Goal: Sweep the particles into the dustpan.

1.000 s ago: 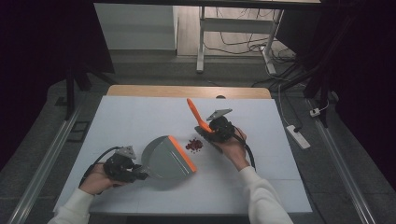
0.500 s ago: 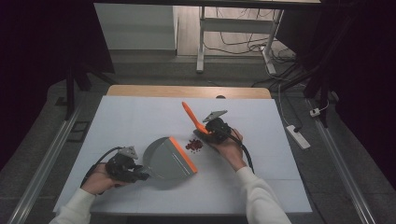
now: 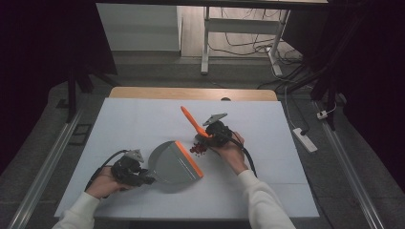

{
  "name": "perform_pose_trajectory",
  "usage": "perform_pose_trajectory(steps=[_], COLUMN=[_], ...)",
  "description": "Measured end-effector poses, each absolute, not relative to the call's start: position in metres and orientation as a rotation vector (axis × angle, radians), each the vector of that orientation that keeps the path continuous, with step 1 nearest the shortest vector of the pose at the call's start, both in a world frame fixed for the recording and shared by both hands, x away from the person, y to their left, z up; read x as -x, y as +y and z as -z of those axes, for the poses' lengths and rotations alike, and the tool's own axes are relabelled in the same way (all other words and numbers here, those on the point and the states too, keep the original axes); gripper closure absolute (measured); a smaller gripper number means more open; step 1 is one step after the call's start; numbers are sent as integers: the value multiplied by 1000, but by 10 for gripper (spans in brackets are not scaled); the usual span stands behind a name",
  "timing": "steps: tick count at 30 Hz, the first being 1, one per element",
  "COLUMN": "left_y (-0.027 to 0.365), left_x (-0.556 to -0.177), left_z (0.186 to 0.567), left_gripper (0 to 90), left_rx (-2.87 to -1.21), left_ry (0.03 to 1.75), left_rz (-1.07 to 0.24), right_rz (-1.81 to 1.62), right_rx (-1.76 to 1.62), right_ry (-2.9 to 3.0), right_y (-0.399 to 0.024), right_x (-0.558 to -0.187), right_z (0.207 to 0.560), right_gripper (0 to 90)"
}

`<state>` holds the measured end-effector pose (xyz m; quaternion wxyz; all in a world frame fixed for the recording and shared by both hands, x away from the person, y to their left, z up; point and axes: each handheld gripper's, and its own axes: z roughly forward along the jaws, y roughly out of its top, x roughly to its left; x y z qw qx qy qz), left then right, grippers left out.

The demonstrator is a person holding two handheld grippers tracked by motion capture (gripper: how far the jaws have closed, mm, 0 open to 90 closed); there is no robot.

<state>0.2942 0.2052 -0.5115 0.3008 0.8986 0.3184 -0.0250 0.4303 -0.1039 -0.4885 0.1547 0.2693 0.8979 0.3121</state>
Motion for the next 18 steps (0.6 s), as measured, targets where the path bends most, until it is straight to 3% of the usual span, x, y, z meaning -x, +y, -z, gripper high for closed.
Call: perform_pose_trajectory(steps=[18], left_y=[204], left_x=[-295], left_z=[511], left_gripper=[623], left_rx=[-2387], left_ry=[848], left_rz=[67], right_rz=[-906], right_rx=[-692], right_ry=[2646], right_y=[-84], right_x=[-416], right_z=[488], right_gripper=[704])
